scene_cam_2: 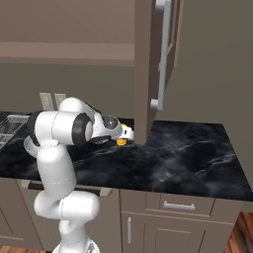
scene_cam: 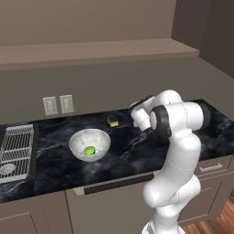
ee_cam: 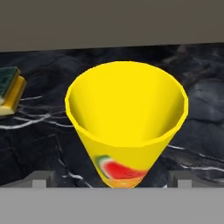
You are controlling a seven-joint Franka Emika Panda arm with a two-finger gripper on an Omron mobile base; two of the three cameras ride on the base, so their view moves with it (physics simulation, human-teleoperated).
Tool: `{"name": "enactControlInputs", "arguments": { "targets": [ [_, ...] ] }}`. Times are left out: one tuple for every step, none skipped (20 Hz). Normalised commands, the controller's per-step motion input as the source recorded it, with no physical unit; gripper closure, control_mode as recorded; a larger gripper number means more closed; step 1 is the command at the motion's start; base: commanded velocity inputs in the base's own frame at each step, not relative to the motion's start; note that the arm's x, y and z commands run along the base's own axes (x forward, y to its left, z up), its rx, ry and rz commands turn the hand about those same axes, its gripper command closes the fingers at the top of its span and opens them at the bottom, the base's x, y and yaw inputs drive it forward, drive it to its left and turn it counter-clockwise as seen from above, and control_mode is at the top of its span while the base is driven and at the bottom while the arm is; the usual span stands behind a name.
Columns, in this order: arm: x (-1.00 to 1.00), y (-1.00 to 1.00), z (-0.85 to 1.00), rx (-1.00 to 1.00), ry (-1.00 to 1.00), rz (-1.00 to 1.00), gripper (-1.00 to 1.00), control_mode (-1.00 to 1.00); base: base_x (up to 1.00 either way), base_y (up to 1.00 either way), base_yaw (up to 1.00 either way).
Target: Move the cup from next to the sink to the open cabinet. Then, move the bowl with the kiwi to the fridge to clear the area for faucet cleaning.
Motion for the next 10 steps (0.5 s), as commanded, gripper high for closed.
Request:
{"name": "enactControlInputs", "arguments": {
  "targets": [
    [0.09,0.0,0.0,0.0,-0.08,0.0,-1.0,-1.0,0.0,0.0,0.0],
    [0.09,0.0,0.0,0.0,-0.07,0.0,-1.0,-1.0,0.0,0.0,0.0],
    [0.1,0.0,0.0,0.0,-0.07,0.0,-1.0,-1.0,0.0,0.0,0.0],
    [0.05,0.0,0.0,0.0,-0.07,0.0,-1.0,-1.0,0.0,0.0,0.0],
    [0.06,0.0,0.0,0.0,-0.07,0.0,-1.0,-1.0,0.0,0.0,0.0],
    [0.03,0.0,0.0,0.0,-0.08,0.0,-1.0,-1.0,0.0,0.0,0.0],
    [0.04,0.0,0.0,0.0,-0.09,0.0,-1.0,-1.0,0.0,0.0,0.0],
    [0.03,0.0,0.0,0.0,-0.08,0.0,-1.0,-1.0,0.0,0.0,0.0],
    [0.03,0.0,0.0,0.0,-0.06,0.0,-1.0,-1.0,0.0,0.0,0.0],
    [0.03,0.0,-0.01,0.0,-0.03,0.0,-1.0,-1.0,0.0,0.0,0.0]
  ]
}}
